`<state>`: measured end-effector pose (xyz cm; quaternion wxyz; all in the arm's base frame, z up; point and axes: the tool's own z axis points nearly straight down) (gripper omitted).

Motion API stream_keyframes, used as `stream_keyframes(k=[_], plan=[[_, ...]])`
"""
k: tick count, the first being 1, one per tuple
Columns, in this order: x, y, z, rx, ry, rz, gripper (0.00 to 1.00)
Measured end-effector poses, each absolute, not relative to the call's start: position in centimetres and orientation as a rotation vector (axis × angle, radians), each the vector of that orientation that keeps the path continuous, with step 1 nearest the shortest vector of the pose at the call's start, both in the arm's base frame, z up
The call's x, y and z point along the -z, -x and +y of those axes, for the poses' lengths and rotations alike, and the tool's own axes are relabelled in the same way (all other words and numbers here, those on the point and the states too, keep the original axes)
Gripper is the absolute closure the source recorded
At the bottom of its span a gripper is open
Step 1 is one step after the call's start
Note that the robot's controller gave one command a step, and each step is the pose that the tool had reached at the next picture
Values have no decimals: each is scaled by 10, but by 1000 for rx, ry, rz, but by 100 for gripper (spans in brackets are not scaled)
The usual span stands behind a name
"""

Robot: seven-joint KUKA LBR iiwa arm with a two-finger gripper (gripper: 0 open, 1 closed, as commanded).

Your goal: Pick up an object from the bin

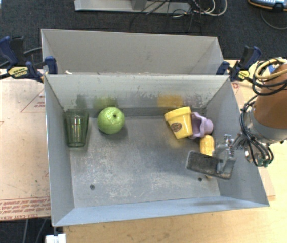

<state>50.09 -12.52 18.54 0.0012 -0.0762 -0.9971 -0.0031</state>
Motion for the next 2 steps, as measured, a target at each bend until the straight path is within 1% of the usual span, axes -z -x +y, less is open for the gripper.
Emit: stream_keyframes(k=[1, 2], plan=[[-185, -501, -125, 9, 239, -3130, 100], [-222, -499, -108, 11, 246, -3126, 100]])
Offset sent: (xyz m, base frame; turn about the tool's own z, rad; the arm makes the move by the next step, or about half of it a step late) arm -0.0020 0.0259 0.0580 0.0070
